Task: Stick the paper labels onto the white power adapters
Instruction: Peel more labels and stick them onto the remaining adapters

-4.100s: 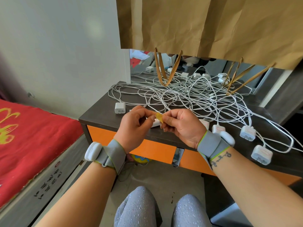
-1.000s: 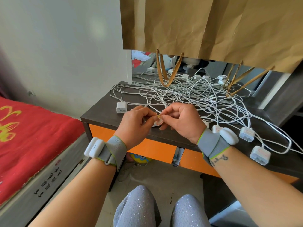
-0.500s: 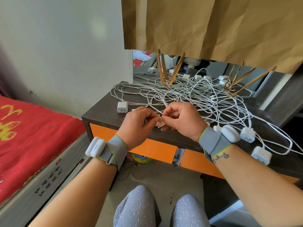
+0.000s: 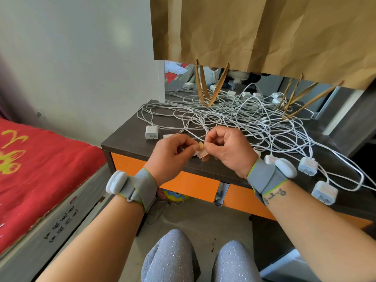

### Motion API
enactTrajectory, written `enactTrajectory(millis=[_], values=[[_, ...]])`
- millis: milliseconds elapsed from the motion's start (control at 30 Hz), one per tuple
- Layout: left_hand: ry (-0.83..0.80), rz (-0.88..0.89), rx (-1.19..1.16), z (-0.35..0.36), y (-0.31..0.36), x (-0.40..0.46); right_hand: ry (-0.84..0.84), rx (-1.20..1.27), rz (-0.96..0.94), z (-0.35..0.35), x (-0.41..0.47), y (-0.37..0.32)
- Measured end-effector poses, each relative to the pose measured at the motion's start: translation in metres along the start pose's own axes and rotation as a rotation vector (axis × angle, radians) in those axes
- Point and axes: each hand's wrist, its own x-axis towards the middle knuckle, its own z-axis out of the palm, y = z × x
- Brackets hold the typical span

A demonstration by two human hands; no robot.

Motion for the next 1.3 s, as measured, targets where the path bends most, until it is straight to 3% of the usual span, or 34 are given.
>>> enactTrajectory(millis=[300,833,967,1067,1167,1300], values=[[0.008,-0.113,-0.209,0.003,-0.003,-0.001,0.069,0.105,0.039,-0.001,-0.001,0.006],[0.195,-0.304,-0.452,0.006,-0.031,0.001,0.223,0.108,0.084,0.007,0.018,0.03],[0.289,-0.361,-0.354,-0.004,-0.053,0.009,0.225,0.084,0.135,0.006,0.028,0.045],[0.37,-0.424,-0.141,-0.022,-0.08,0.025,0.215,0.078,0.204,0.007,0.034,0.062],[0.367,-0.437,0.186,-0.04,-0.107,0.047,0.197,0.068,0.286,0.009,0.04,0.083],[0.297,-0.452,0.401,-0.05,-0.133,0.077,0.167,0.049,0.335,0.01,0.046,0.106]])
